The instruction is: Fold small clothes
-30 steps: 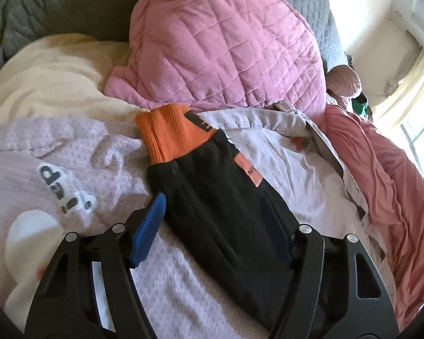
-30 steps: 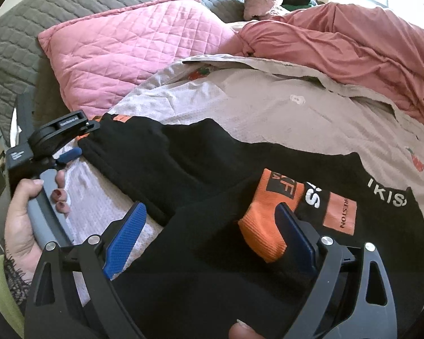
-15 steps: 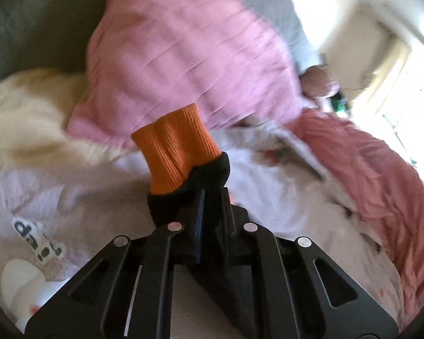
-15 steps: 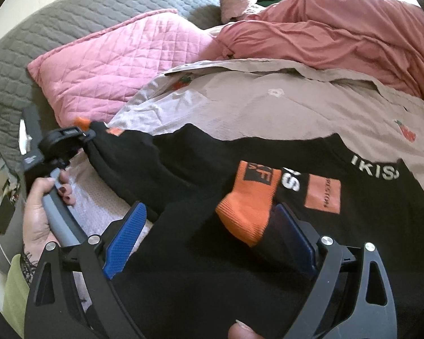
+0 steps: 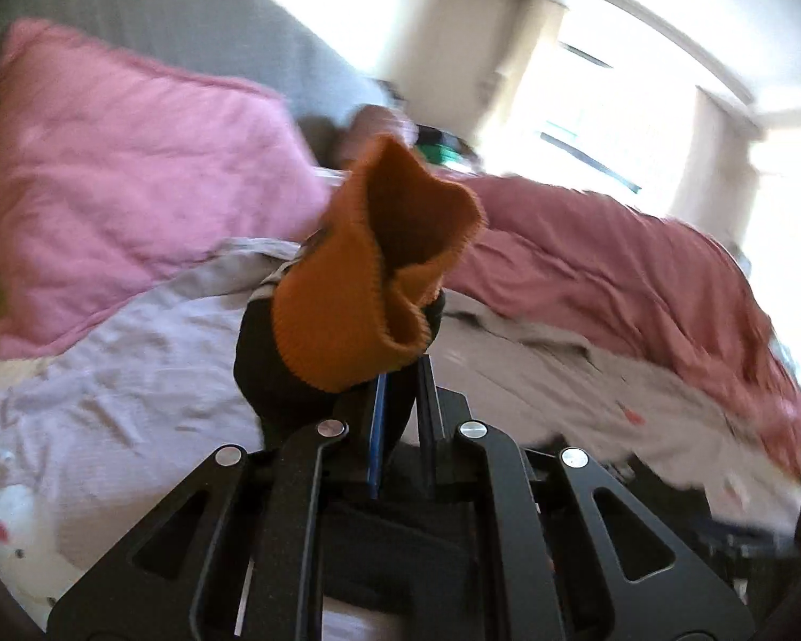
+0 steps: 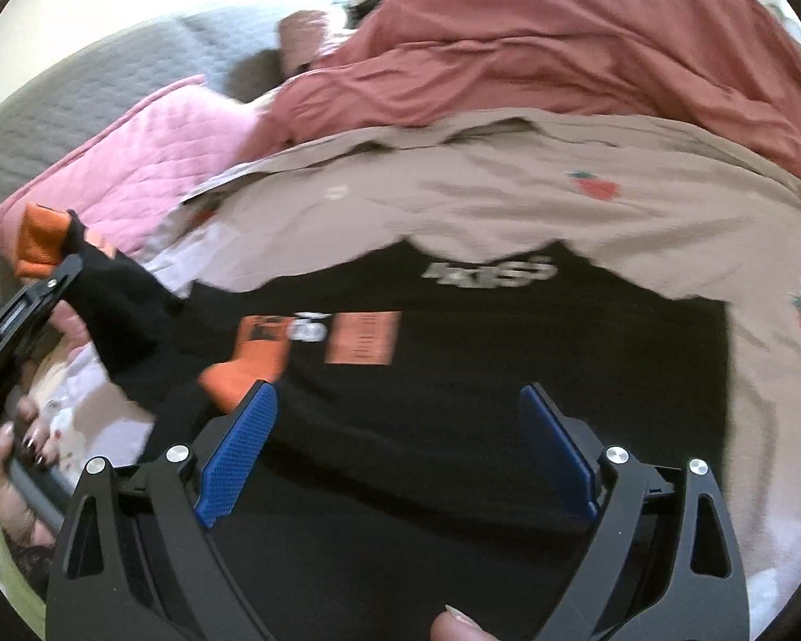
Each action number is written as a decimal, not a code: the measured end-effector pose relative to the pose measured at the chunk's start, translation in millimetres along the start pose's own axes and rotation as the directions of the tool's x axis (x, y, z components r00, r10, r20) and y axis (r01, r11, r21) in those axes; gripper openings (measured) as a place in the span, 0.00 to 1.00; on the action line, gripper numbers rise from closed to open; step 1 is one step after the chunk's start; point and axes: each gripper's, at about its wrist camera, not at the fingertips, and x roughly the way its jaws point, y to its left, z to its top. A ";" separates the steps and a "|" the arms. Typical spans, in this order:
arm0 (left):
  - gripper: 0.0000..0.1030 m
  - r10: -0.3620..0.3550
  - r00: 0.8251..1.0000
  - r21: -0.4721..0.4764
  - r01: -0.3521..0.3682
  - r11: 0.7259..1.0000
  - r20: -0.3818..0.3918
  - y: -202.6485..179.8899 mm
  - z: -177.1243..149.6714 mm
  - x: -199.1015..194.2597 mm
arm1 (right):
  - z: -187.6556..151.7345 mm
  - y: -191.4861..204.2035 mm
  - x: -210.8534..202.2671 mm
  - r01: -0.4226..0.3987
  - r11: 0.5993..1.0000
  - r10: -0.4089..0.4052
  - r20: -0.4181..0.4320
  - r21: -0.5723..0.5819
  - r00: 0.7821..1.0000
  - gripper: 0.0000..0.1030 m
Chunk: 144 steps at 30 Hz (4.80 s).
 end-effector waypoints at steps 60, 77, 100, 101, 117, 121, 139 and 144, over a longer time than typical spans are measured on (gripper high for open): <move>0.44 -0.073 0.986 -0.069 0.063 0.996 -0.151 2.7 -28.7 20.0 | 7.8 7.0 15.7 -0.144 0.989 0.145 -0.035 0.033 0.989 0.08; 0.47 -0.107 0.965 0.028 0.117 0.993 -0.239 -34.0 -51.1 38.6 | 31.9 -63.9 -0.9 0.230 0.967 -0.232 -0.004 -0.105 0.973 0.08; 0.60 -0.142 0.868 0.041 0.183 0.982 -0.476 -48.1 -90.6 94.4 | 5.7 -106.6 32.2 0.365 0.931 -0.365 -0.127 -0.030 0.922 0.15; 0.60 -0.142 0.869 0.040 0.183 0.982 -0.473 -48.1 -90.2 93.7 | 5.7 -109.3 29.5 0.352 0.936 -0.351 -0.123 -0.016 0.928 0.15; 0.63 -0.106 0.889 0.243 0.234 0.941 -0.446 -87.4 -93.9 74.1 | -10.1 -34.8 18.9 0.128 0.981 -0.141 -0.089 -0.143 0.986 0.18; 0.65 -0.135 0.871 0.187 0.248 0.951 -0.472 -77.0 -94.8 78.7 | -18.5 -46.9 29.4 0.125 0.987 -0.139 -0.145 -0.106 0.980 0.12; 0.73 -0.067 0.951 0.122 0.108 0.987 -0.303 -49.4 -66.6 47.0 | -23.0 -46.2 3.0 0.096 0.992 -0.105 -0.118 -0.077 0.987 0.34; 0.78 -0.051 0.966 0.098 0.077 0.992 -0.252 -41.6 -61.3 31.9 | -22.4 -50.0 -14.3 0.098 0.993 -0.105 -0.103 -0.072 0.989 0.38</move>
